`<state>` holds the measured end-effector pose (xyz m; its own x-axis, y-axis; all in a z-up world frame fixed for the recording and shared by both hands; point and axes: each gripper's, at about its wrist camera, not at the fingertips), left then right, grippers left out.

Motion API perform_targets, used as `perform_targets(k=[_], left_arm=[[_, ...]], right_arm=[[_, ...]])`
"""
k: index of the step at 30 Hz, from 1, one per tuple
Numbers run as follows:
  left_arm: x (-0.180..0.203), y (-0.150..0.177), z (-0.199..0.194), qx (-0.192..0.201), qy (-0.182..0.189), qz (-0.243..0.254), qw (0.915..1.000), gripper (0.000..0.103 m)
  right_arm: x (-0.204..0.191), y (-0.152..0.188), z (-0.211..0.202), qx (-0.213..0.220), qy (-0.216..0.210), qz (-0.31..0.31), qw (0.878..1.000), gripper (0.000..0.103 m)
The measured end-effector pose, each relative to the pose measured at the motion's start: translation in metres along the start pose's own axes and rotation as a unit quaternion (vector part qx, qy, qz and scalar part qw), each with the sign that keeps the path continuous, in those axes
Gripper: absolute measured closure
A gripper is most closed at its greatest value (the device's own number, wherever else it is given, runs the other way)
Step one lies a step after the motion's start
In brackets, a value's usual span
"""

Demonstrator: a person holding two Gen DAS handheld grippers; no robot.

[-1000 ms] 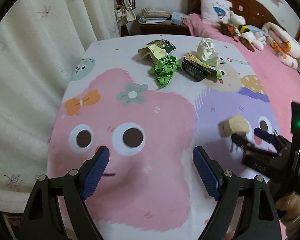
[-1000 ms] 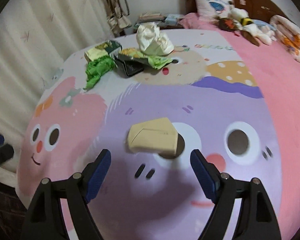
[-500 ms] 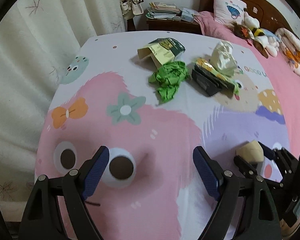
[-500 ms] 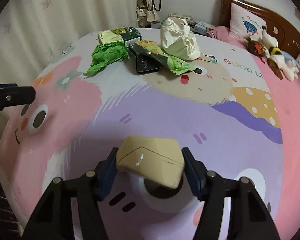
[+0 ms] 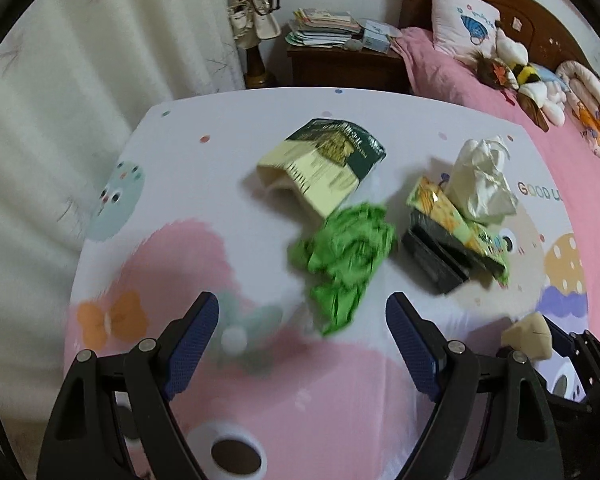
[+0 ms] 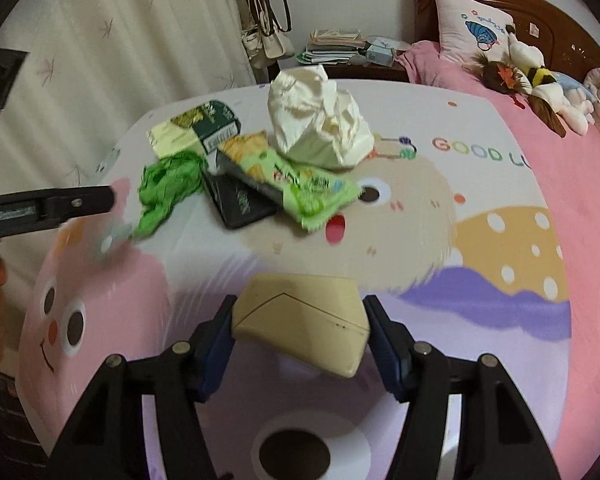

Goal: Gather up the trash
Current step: 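Grasp the beige box with the right tool while the left grasps green crumpled paper, then carry the green paper and beige box down over the blue bin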

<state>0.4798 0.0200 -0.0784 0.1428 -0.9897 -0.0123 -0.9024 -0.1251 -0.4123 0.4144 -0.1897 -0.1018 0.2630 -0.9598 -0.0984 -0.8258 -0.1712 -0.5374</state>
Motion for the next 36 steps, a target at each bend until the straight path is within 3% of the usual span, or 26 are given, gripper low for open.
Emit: perform_targets(k=[4,12,16,19,27,36], left_arm=[[0.006,-0.014,0.023,-0.02,0.006,0.01,0.9997,0.019],[0.017,-0.023,0.055,-0.054,0.013,0.021,0.9982,0.033],[0.021,-0.024,0.068,-0.07,0.017,0.026,0.9971,0.064],[0.021,-0.024,0.068,-0.064,0.016,0.025,0.9975,0.073],[0.014,-0.004,0.044,-0.058,0.019,0.012,0.9981,0.077],[0.007,0.046,-0.019,-0.045,0.008,0.0,0.999,0.077]], right_arm=[[0.003,-0.007,0.004,0.001,-0.007,0.009,1.0,0.041],[0.007,-0.003,0.012,-0.011,-0.015,0.011,1.0,0.041],[0.009,-0.001,0.014,-0.015,-0.017,0.012,1.0,0.041],[0.01,0.0,0.013,-0.015,-0.018,0.011,1.0,0.041],[0.009,0.005,0.005,-0.014,-0.023,0.014,1.0,0.041],[-0.005,0.019,-0.019,-0.016,-0.025,0.011,0.999,0.041]])
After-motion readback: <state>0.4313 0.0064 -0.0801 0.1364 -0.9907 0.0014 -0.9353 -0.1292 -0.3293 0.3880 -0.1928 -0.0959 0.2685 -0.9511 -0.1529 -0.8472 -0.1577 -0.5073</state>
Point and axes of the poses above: each gripper's, at about its wrist camera, not at the fingertips, and z roughly the way its jaws point, x to its right, y to its underside, and after that the axes turned 2 degrees about y, right-handed
